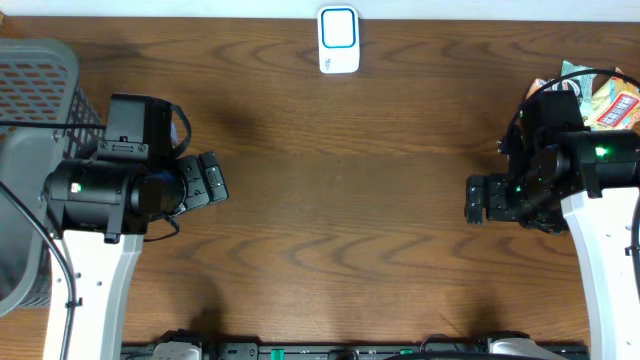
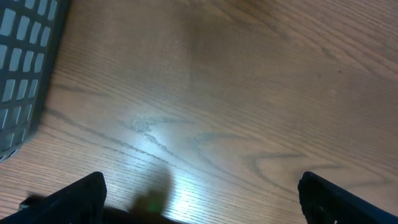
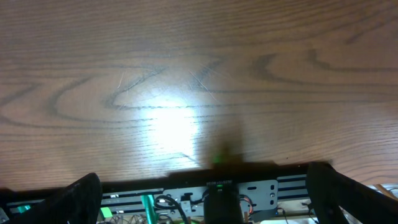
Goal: Scan the item barcode
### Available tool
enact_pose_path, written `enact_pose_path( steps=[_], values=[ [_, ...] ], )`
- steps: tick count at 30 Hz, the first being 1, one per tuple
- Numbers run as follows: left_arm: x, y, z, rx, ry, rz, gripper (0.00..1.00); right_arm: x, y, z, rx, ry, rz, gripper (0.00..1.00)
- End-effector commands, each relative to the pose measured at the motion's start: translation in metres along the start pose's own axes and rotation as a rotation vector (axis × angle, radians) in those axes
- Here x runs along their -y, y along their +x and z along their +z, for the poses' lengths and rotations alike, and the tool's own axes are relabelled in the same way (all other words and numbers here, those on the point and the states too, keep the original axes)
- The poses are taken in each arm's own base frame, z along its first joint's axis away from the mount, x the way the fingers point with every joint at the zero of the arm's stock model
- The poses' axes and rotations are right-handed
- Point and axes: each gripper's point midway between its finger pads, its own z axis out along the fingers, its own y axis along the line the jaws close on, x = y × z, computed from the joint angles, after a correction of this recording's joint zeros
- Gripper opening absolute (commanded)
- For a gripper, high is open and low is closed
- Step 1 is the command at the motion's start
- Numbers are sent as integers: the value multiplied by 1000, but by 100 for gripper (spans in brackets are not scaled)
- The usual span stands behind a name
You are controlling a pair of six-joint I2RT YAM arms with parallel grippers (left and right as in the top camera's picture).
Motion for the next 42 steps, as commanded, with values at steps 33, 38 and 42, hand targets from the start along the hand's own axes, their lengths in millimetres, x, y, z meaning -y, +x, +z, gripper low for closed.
enact_pose_path(
  steps=[33, 38, 42],
  values=[
    [-1, 0, -1, 3, -2, -2, 98, -63, -28, 86, 843, -311, -375, 99],
    [-1, 0, -1, 3, -2, -2, 98, -61, -16, 84, 1025, -320, -390, 99],
    [0, 0, -1, 3, -2, -2, 98, -60, -14, 83, 1135, -322, -397, 99]
  ],
)
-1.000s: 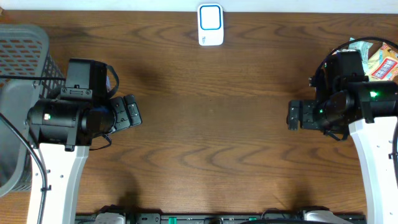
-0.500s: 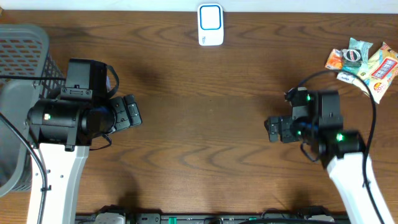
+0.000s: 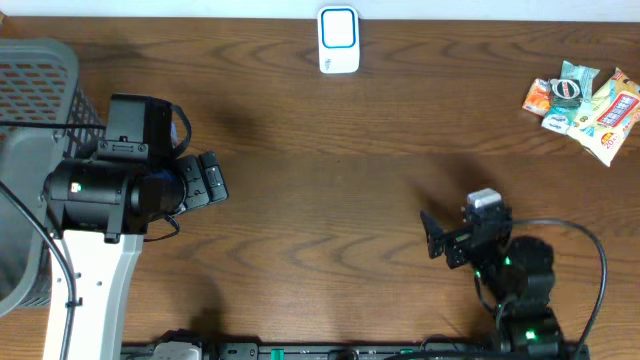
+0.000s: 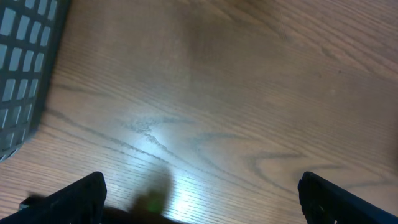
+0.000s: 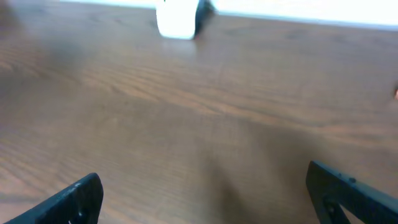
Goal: Scan the item barcode
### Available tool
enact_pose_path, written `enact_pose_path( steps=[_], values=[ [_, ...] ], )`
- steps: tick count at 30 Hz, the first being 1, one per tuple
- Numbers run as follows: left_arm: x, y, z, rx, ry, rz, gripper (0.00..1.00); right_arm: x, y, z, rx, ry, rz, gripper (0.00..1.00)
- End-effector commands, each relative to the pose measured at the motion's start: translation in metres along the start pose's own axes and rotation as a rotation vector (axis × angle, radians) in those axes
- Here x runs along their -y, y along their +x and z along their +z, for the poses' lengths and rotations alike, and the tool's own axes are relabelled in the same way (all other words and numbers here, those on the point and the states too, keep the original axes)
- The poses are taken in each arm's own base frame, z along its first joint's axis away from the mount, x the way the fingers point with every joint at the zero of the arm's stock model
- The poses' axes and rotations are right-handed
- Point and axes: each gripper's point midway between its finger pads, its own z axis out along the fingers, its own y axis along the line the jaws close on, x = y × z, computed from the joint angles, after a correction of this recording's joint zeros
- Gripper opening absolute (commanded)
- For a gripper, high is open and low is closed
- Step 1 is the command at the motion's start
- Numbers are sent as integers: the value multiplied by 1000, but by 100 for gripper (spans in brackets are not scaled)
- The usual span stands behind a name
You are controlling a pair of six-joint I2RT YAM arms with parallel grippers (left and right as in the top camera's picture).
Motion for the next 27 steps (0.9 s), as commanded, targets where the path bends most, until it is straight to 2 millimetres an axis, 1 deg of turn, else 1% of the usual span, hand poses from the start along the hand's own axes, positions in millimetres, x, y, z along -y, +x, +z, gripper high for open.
enact_pose_path(
  steps=[1, 6, 11, 13, 16, 18, 27],
  values=[
    [0, 0, -1, 2, -2, -2, 98, -6, 7, -2, 85, -16, -37, 99],
    [0, 0, -1, 2, -2, -2, 98, -5, 4, -7, 209, -2, -66, 99],
    [0, 0, -1, 2, -2, -2, 98, 5, -10, -15, 280, 60, -74, 99],
    [0, 0, -1, 2, -2, -2, 98, 10, -11, -18, 289, 89, -71, 99],
    [0, 0, -1, 3, -2, -2, 98, 20, -6, -22, 279, 140, -49, 99],
    [0, 0, -1, 2, -2, -2, 98, 23, -12, -27, 308, 158, -48, 99],
    [0, 0, -1, 2, -2, -2, 98, 41, -10, -31, 306, 233, -27, 99]
  ],
)
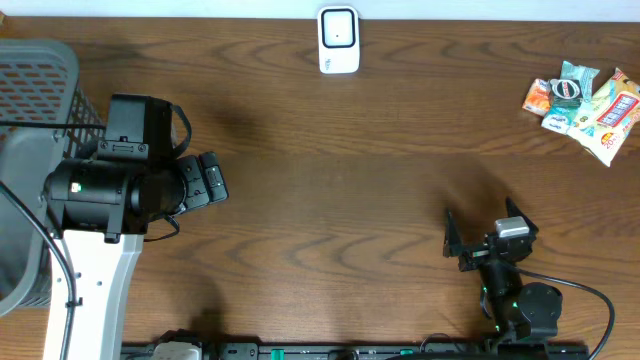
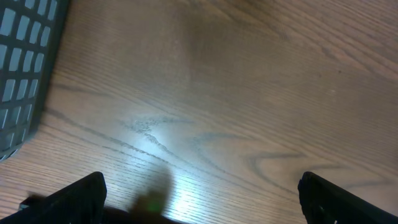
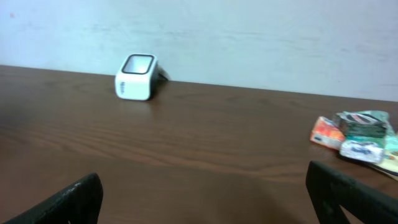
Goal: Scan the item barcode
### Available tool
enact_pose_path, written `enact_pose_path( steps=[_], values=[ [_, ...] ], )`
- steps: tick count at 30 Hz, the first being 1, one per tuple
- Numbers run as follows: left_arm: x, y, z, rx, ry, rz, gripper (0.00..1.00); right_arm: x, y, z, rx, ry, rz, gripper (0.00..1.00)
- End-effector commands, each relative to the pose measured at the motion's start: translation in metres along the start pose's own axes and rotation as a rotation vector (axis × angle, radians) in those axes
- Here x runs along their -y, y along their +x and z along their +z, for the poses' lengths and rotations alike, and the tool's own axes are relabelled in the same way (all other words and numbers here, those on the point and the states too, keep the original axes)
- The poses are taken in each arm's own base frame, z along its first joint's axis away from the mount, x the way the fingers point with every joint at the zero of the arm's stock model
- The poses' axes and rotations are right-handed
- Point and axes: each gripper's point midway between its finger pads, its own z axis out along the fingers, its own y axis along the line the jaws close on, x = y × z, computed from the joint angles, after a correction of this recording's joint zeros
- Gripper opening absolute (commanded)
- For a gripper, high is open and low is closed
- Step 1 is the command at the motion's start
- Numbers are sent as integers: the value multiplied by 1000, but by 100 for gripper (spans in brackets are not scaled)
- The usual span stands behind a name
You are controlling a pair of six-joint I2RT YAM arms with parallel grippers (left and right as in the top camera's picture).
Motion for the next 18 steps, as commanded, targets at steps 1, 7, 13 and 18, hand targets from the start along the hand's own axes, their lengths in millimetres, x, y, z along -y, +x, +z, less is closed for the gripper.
enact_pose_path(
  steps=[1, 7, 13, 18],
  values=[
    [-1, 0, -1, 3, -2, -2, 98, 7, 1, -1, -1, 35, 11, 99],
    [0, 0, -1, 3, -2, -2, 98, 13, 3, -1, -8, 66, 33, 99],
    [-1, 0, -1, 3, -2, -2, 97, 23, 5, -2, -13, 128, 119, 99],
    [-1, 0, -1, 3, -2, -2, 98, 22, 5, -2, -18, 124, 44, 99]
  ],
)
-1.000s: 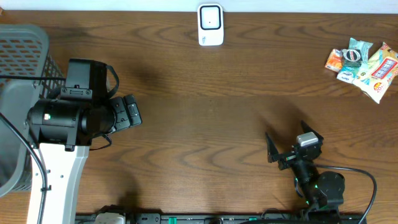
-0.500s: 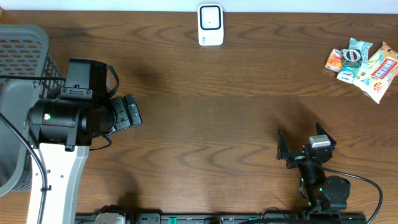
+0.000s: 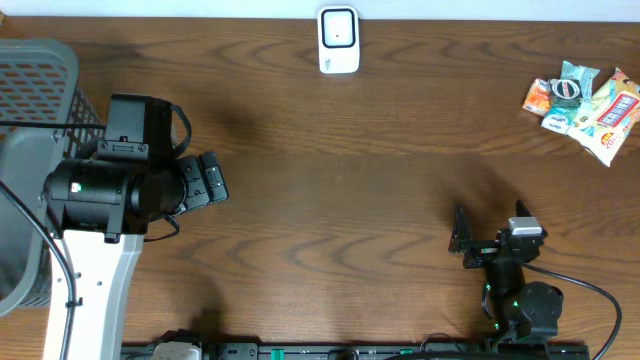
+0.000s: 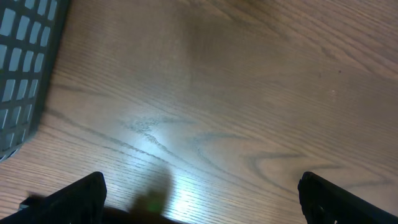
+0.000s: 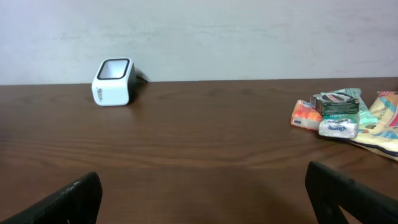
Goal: Scan the item barcode
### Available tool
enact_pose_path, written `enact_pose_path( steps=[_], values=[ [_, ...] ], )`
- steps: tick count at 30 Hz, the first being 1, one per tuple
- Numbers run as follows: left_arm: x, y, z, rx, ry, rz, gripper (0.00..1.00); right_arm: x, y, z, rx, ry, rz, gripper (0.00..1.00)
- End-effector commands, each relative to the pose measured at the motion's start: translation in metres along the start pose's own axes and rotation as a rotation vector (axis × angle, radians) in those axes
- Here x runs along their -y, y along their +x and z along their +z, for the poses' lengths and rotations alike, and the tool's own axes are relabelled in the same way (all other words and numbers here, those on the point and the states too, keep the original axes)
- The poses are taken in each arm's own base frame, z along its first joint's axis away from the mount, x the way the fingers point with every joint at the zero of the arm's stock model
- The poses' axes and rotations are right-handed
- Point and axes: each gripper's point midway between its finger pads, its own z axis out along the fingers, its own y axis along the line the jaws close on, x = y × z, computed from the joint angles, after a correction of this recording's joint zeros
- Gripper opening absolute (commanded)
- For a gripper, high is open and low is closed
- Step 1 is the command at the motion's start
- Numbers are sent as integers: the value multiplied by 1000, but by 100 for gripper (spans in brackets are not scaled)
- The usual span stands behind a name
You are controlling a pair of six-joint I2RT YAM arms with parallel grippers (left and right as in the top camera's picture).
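The white barcode scanner point(image 3: 338, 40) stands at the table's far edge, its window facing up; the right wrist view shows the scanner point(image 5: 113, 82) at far left. A pile of snack packets point(image 3: 585, 98) lies at the far right, and the right wrist view has the packets point(image 5: 339, 115) ahead on the right. My right gripper point(image 3: 488, 238) sits low near the front edge, open and empty, pointing toward the far edge. My left gripper point(image 3: 210, 180) hovers open over bare wood at the left, holding nothing.
A grey mesh basket point(image 3: 30, 120) stands at the left edge, and the left wrist view catches the basket point(image 4: 25, 68) at its left side. A pale wall rises behind the table's far edge. Cables and a rail run along the front edge.
My right gripper has shifted slightly right and lower near the front edge, and its view has swung a little, so scanner and packets sit further left. The left arm is unchanged.
At first my right arm stood at the right edge beside the packets, its open gripper facing down at the wood. Then it was folded down near the front edge, facing the far side. Now it looks level across the table at scanner and packets. The left arm stayed still.
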Motion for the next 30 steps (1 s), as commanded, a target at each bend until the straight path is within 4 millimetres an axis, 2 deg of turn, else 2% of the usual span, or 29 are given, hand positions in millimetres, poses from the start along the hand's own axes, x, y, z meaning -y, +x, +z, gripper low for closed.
enact_pose_path(
  steps=[1, 30],
  values=[
    [-1, 0, -1, 3, -2, -2, 98, 5, 1, 0, -3, 26, -39, 99],
    [-1, 0, -1, 3, -2, -2, 98, 0, -1, 0, 5, -4, -57, 99]
  ],
)
